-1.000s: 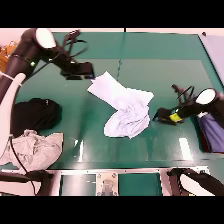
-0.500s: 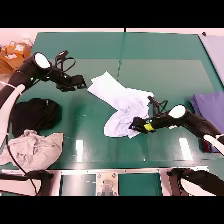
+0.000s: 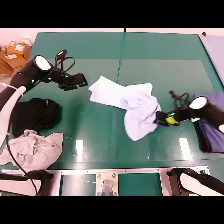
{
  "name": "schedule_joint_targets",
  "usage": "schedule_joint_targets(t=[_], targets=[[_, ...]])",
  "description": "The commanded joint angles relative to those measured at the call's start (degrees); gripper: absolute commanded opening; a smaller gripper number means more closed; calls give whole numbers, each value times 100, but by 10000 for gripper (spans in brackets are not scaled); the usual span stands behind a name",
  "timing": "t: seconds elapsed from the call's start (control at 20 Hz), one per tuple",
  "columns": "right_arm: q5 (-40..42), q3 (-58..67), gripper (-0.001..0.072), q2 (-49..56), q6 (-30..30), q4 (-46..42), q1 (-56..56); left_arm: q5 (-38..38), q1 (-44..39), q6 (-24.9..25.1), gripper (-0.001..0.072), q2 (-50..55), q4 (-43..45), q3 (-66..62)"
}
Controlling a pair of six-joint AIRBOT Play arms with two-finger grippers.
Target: Fold the shirts.
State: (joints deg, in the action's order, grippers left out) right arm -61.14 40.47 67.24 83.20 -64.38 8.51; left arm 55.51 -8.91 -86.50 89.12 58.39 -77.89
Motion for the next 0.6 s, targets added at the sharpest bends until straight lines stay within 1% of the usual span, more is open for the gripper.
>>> schedule_joint_targets(t=[0.0,0.1,0.15,0.3,0.35,0.4,0.45,0.5,0.55], targets=[[157,424,19,4,-501,20,957,-710,-299,118,691,83,-197,221],[192,496,18,4,-848,546,975,-1023,-686,144,690,413,-229,308],[212,505,19,4,-887,660,966,-1237,-872,146,690,634,-284,306],[221,505,19,4,-887,695,966,-2124,-1300,149,690,1139,-555,302],[221,505,19,4,-887,697,966,-2374,-1364,149,678,1178,-616,302],[221,505,19,4,-887,697,966,-2535,-1366,149,577,1191,-643,299],[225,505,19,4,-887,697,966,-2570,-1346,151,413,1191,-654,291],[225,505,18,4,-887,697,966,-2538,-1316,151,302,1189,-625,291],[223,505,18,4,-887,697,966,-2424,-1272,153,289,1191,-579,291]])
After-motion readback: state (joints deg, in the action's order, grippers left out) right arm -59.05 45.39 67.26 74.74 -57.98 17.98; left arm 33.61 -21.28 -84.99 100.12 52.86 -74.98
